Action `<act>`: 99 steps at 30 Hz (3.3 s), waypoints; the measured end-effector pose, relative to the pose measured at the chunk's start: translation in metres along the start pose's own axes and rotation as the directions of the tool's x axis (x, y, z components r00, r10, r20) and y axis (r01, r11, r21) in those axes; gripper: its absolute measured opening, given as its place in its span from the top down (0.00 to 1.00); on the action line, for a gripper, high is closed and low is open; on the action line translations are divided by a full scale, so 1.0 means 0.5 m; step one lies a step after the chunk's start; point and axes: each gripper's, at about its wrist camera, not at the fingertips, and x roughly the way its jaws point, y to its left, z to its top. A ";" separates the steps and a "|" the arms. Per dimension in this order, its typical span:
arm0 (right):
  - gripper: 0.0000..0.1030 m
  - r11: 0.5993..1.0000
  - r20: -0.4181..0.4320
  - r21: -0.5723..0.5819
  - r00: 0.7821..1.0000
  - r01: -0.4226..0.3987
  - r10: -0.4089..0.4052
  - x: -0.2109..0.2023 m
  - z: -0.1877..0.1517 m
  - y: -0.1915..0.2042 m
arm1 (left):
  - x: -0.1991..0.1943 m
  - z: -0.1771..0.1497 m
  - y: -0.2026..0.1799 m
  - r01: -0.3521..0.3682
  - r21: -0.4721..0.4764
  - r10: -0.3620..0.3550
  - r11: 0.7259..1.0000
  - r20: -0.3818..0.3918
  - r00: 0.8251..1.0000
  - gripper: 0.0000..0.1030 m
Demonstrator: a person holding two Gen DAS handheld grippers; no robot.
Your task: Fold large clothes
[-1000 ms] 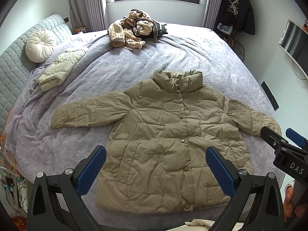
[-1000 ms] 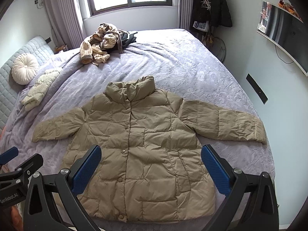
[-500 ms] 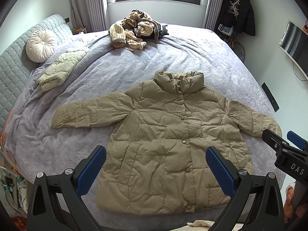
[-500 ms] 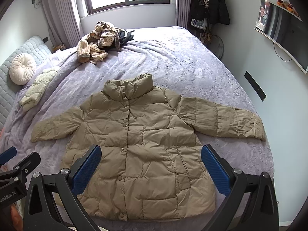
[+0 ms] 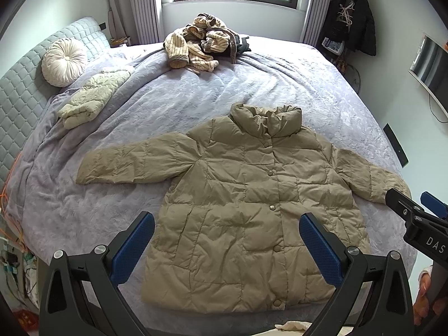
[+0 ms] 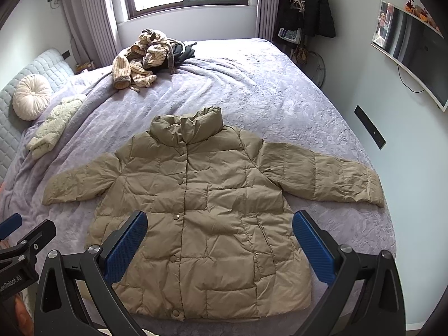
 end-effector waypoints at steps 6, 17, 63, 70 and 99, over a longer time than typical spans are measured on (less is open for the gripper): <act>0.00 1.000 0.001 -0.003 1.000 0.000 0.000 0.001 0.001 0.004 | 0.003 -0.002 0.010 -0.001 -0.002 0.001 1.000 0.001 1.000 0.00; 0.00 1.000 -0.001 -0.002 1.000 0.003 -0.003 0.002 0.002 0.010 | 0.014 -0.011 0.028 -0.008 -0.010 0.008 1.000 -0.004 1.000 0.00; 0.00 1.000 -0.031 -0.005 1.000 -0.006 0.006 0.008 -0.002 0.026 | 0.030 -0.024 0.040 -0.001 -0.012 0.001 1.000 -0.023 1.000 0.00; 0.00 0.999 -0.093 -0.021 0.995 -0.049 0.047 0.034 0.014 0.062 | 0.070 -0.016 0.082 0.007 -0.032 -0.009 0.999 -0.053 0.999 0.00; 0.00 0.959 -0.469 -0.043 0.853 -0.280 0.228 0.401 0.001 0.373 | 0.471 -0.044 0.549 0.015 -0.474 -0.080 0.880 -0.117 0.990 0.00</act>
